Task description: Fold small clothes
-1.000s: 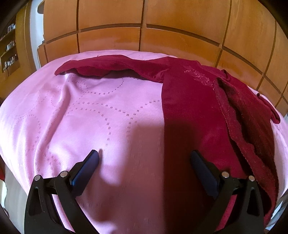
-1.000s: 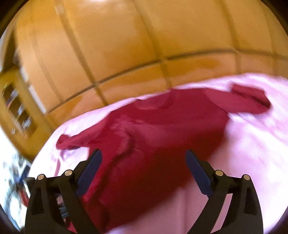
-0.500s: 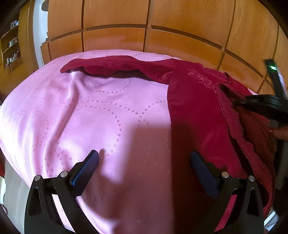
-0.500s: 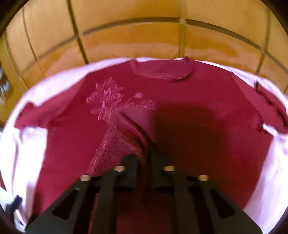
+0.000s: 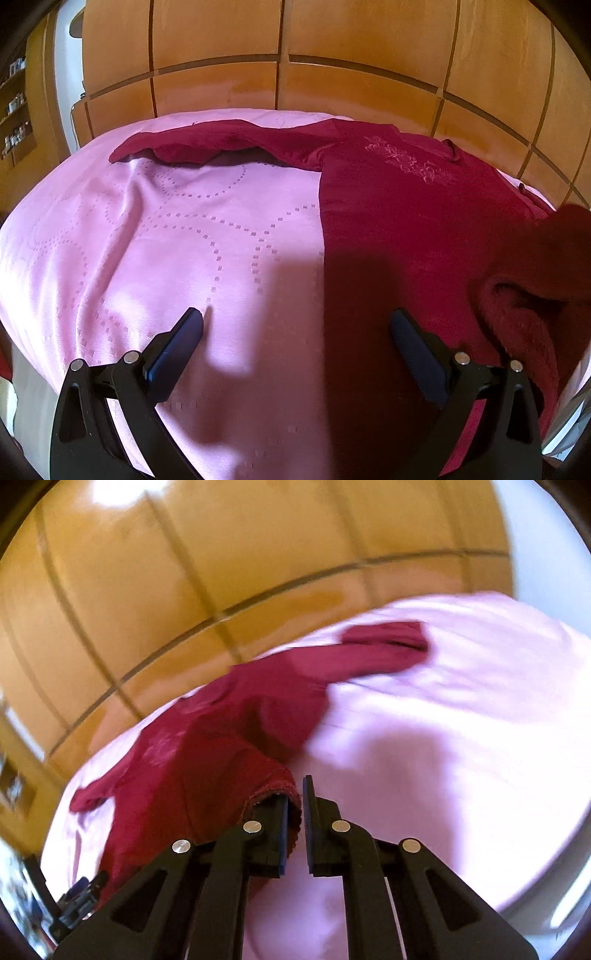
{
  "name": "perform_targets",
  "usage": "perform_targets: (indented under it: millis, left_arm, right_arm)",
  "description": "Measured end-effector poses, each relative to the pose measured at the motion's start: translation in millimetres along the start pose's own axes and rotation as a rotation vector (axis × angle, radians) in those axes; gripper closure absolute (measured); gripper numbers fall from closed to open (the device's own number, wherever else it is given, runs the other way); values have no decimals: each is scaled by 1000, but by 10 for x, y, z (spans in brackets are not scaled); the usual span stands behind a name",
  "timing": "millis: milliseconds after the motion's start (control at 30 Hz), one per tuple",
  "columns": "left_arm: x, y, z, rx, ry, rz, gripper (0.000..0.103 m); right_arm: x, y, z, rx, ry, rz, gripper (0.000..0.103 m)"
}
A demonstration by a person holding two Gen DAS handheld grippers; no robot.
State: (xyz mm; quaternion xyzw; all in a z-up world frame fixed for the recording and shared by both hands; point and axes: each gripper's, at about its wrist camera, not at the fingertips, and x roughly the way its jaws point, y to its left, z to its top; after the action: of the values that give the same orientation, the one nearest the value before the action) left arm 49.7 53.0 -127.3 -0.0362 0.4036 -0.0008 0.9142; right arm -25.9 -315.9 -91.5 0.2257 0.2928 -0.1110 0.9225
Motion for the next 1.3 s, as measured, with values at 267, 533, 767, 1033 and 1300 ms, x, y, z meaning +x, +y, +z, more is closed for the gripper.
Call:
perform_targets:
  millis: [267, 533, 767, 1033, 1300]
  left_arm:
    - [13, -15, -5, 7, 6, 5, 2]
    - [-137, -90, -9, 45, -44, -53, 2]
    - [-319, -287, -54, 164, -71, -204, 2]
    - [-464, 63, -89, 125, -17, -292, 2]
    - [-397, 219, -289, 49, 195, -456, 2]
  right_arm:
    - [-39, -659, -523, 178, 161, -63, 96]
    - [-311, -737, -584, 84, 153, -137, 40]
    - [-516, -697, -427, 53, 79, -76, 41]
    - [-590, -1451, -642, 406, 140, -136, 39]
    - [-639, -742, -413, 92, 119, 55, 39]
